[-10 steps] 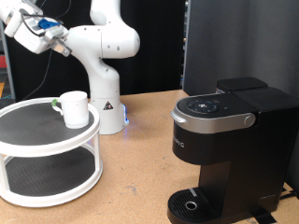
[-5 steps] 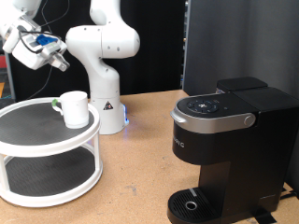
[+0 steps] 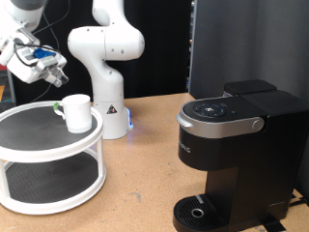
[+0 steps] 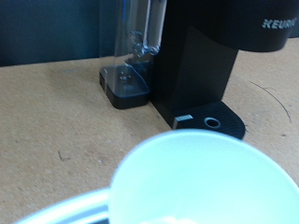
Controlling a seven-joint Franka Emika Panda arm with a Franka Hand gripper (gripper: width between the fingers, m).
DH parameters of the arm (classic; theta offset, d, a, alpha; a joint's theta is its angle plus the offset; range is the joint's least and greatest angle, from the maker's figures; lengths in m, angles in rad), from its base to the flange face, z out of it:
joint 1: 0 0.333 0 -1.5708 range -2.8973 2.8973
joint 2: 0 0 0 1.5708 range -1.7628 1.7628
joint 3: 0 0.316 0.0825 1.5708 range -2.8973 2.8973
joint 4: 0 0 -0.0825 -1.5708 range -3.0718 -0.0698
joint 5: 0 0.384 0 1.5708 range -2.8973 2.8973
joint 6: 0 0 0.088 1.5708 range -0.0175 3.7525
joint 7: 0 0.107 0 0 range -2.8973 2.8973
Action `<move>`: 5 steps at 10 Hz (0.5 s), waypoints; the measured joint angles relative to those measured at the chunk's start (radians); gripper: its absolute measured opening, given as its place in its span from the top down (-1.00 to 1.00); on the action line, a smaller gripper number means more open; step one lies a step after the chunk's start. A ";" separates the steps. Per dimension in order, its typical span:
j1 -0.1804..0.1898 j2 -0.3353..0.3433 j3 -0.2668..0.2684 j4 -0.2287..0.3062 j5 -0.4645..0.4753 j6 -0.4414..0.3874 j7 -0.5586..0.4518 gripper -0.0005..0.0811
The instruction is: Make a cup of coffee with the keurig machine
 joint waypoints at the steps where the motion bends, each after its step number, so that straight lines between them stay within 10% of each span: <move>1: 0.005 0.013 -0.015 -0.009 0.000 0.032 -0.019 0.34; 2: 0.014 0.028 -0.030 -0.013 0.001 0.055 -0.034 0.34; 4: 0.034 0.049 -0.048 -0.011 0.007 0.065 -0.040 -0.49; 5: 0.039 0.052 -0.049 -0.007 0.015 0.055 -0.040 -0.49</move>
